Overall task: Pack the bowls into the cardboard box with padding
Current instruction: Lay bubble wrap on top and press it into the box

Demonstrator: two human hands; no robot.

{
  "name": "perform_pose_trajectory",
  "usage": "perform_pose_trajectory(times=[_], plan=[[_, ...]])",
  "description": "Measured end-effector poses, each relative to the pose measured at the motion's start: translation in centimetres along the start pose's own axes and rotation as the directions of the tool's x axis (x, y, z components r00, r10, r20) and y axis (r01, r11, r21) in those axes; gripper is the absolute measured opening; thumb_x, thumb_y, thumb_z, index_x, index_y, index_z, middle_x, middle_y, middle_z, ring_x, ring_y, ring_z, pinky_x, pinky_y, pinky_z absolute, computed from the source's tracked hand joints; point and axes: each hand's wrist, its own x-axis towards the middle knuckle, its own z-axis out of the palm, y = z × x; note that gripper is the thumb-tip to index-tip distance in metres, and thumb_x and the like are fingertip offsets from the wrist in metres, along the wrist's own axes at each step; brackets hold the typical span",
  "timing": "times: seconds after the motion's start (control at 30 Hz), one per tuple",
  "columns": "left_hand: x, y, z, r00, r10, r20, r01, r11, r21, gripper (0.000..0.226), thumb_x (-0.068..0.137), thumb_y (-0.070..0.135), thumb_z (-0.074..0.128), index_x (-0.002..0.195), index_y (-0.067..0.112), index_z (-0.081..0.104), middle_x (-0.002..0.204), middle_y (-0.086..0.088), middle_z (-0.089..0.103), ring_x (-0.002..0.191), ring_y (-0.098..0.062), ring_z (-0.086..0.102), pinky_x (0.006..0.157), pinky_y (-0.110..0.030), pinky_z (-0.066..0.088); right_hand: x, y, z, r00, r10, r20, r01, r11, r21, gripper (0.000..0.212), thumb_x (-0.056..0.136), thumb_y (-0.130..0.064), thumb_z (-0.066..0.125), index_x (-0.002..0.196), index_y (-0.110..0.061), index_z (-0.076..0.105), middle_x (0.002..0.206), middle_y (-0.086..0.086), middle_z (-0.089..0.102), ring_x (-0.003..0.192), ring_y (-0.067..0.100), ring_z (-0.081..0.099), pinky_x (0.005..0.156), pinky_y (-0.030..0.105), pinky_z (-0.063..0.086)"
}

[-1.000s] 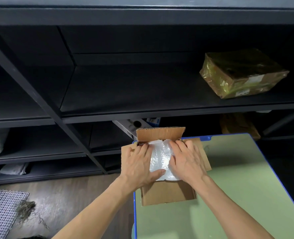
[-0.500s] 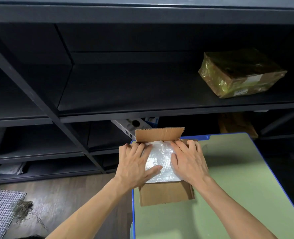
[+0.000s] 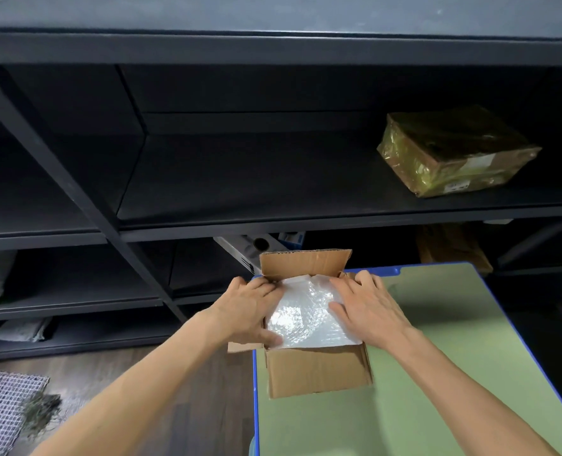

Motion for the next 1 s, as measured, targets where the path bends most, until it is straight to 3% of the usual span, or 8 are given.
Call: perform_pose_trajectory(times=[0.17, 0.3, 0.4, 0.5, 0.6, 0.77, 0.87, 1.0], plan=[[-0.1, 1.0, 0.5, 0.999, -0.016, -0.041, 0.017, 0.999, 0.027, 0.100, 0.077, 0.071, 0.057, 0.154, 0.018, 0.023, 0.156, 0.004, 0.032, 0.143, -0.018, 0.023, 0.114, -0.042, 0.024, -1.1, -0.2, -0.5, 0.999, -0.041, -0.012, 0.041, 0.999, -0.014, 0.054, 0.095, -0.047, 0.033, 0.135, -0.019, 0.054, 0.137, -0.005, 0.056, 0.110, 0.020, 0.040, 0.104, 0.038, 0.033], [0.1, 0.6, 0.0, 1.000, -0.008, 0.005, 0.007, 1.000, 0.009, 0.100, 0.076, 0.072, 0.060, 0.153, 0.020, 0.024, 0.155, 0.006, 0.033, 0.142, -0.016, 0.025, 0.111, -0.041, 0.027, -1.1, 1.1, -2.0, 0.979, -0.100, 0.179, 0.064, 0.979, 0.194, 0.084, 0.085, -0.070, 0.047, 0.155, -0.028, 0.027, 0.156, -0.019, 0.028, 0.124, 0.014, 0.027, 0.106, 0.027, 0.031], [0.7, 0.6, -1.0, 0.993, -0.017, 0.114, 0.012, 0.999, 0.044, 0.105, 0.075, 0.071, 0.066, 0.155, 0.020, 0.021, 0.157, 0.006, 0.030, 0.142, -0.016, 0.025, 0.110, -0.042, 0.028, -0.7, 2.1, -3.0, 0.944, -0.134, 0.301, 0.077, 0.978, 0.193, 0.100, 0.075, -0.076, 0.055, 0.157, -0.034, 0.016, 0.159, -0.023, 0.020, 0.125, 0.013, 0.026, 0.105, 0.032, 0.038], [1.4, 1.1, -1.3, 0.985, -0.045, 0.168, 0.030, 0.995, 0.092, 0.106, 0.071, 0.070, 0.071, 0.152, 0.020, 0.026, 0.151, 0.003, 0.037, 0.137, -0.019, 0.033, 0.109, -0.043, 0.029, 0.0, 2.4, -3.7, 0.928, -0.164, 0.334, 0.129, 0.984, 0.123, 0.100, 0.073, -0.072, 0.062, 0.156, -0.035, 0.020, 0.156, -0.023, 0.025, 0.120, 0.014, 0.029, 0.098, 0.028, 0.036], [1.6, 1.4, -0.9, 0.990, -0.062, 0.125, 0.047, 0.992, 0.118, 0.102, 0.068, 0.071, 0.072, 0.147, 0.019, 0.034, 0.142, 0.003, 0.045, 0.130, -0.020, 0.041, 0.105, -0.041, 0.032, 0.7, 2.3, -4.2, 0.927, -0.214, 0.309, 0.215, 0.976, 0.033, 0.088, 0.075, -0.061, 0.067, 0.150, -0.031, 0.032, 0.150, -0.020, 0.037, 0.111, 0.015, 0.033, 0.085, 0.024, 0.026], [1.1, 1.9, 0.2, 0.996, -0.085, -0.009, 0.086, 0.988, 0.132, 0.096, 0.069, 0.073, 0.066, 0.142, 0.019, 0.038, 0.136, 0.005, 0.050, 0.125, -0.019, 0.046, 0.101, -0.039, 0.033, 1.1, 1.9, -3.5, 0.909, -0.211, 0.359, 0.218, 0.976, 0.020, 0.080, 0.076, -0.054, 0.063, 0.144, -0.022, 0.036, 0.141, -0.009, 0.044, 0.111, 0.018, 0.036, 0.098, 0.033, 0.035], [1.1, 2.1, 0.6, 0.994, -0.105, -0.025, 0.108, 0.986, 0.130, 0.095, 0.070, 0.073, 0.066, 0.142, 0.018, 0.038, 0.135, 0.005, 0.049, 0.123, -0.020, 0.046, 0.099, -0.038, 0.033, 1.4, 2.0, -4.0, 0.890, -0.206, 0.406, 0.204, 0.978, 0.049, 0.070, 0.079, -0.058, 0.059, 0.136, -0.021, 0.042, 0.137, -0.007, 0.047, 0.110, 0.018, 0.036, 0.097, 0.037, 0.039], [1.4, 2.1, 0.7, 0.993, -0.114, -0.015, 0.114, 0.988, 0.101, 0.098, 0.070, 0.072, 0.069, 0.145, 0.017, 0.035, 0.139, 0.004, 0.046, 0.127, -0.021, 0.043, 0.100, -0.037, 0.031, 1.7, 1.6, -3.8, 0.892, -0.203, 0.404, 0.211, 0.977, 0.025, 0.081, 0.074, -0.068, 0.064, 0.135, -0.019, 0.045, 0.132, -0.006, 0.049, 0.112, 0.017, 0.036, 0.096, 0.038, 0.044]])
